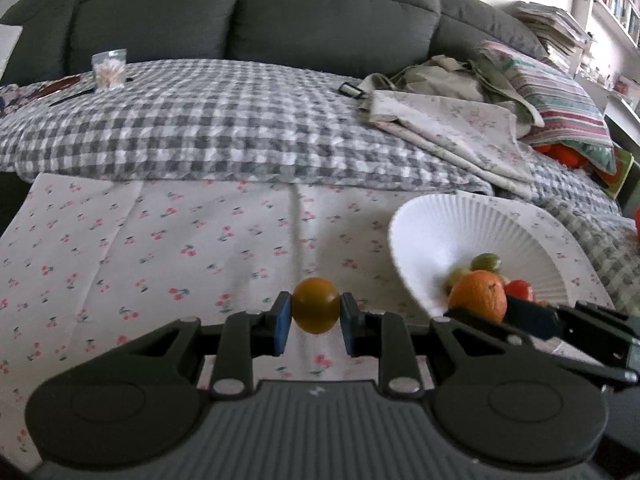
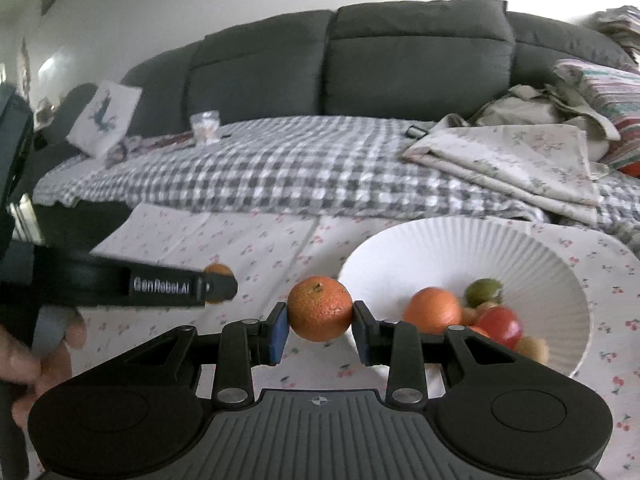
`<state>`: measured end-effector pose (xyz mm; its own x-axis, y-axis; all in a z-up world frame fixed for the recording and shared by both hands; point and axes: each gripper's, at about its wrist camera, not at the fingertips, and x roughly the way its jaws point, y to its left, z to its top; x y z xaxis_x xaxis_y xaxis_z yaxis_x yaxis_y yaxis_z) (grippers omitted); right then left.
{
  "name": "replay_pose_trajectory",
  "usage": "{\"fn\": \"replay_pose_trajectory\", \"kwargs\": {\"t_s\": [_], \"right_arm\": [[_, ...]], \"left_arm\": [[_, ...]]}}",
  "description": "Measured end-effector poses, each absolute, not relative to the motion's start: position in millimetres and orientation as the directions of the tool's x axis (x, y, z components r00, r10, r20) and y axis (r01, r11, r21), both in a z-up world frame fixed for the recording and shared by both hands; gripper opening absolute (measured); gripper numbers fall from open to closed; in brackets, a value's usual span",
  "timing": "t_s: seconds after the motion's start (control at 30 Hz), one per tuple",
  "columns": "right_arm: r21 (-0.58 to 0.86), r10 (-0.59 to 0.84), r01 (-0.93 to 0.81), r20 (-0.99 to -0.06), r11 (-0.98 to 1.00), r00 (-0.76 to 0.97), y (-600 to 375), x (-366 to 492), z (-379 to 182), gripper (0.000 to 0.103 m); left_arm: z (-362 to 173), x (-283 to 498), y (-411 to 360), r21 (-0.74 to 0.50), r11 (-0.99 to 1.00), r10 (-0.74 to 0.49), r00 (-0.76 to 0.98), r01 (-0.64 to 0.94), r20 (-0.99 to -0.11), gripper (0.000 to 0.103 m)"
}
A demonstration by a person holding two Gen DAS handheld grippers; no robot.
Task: Organize fruits
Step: 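Carry both tangerines over the white bowl and release them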
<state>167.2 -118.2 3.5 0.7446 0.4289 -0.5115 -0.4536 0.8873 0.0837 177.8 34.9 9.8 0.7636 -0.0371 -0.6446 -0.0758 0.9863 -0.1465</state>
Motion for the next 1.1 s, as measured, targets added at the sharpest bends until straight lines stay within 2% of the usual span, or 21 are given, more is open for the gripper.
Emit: {"fn": "replay_pose_trajectory", "kwargs": {"t_s": [0.33,0.63,0.87,1.1], "right_arm": [[0.139,0.325,-0.297,-0.511,0.945,0.796,-169.1,193.9,13.8,0.033],[0.206,0.246,-0.156,-0.557,0.966,0.793,-205.5,214.1,-0.9,0.033],[0.192,0.234,-0.150,-0.559,0.970,0.795,-207.6,214.1,-4.5,0.033],[0.184,0.217,-0.136,-0.559,0.974,0.800,-209.7,214.1,-3.6,0.034]], "left_arm": [[14.2,191.8,-4.2,-0.177,0.983,-0.077,0.775,-0.045,-0.627,0.024],[9.1,198.1,-32.6,-0.161,0.987,-0.106,0.792,0.009,-0.602,0.024],[6.3,200.6,-56.6,-0.134,0.988,-0.143,0.802,0.079,-0.580,0.024],[0.3,203.1,-59.8,-0.115,0.990,-0.135,0.799,0.083,-0.586,0.025]]}}
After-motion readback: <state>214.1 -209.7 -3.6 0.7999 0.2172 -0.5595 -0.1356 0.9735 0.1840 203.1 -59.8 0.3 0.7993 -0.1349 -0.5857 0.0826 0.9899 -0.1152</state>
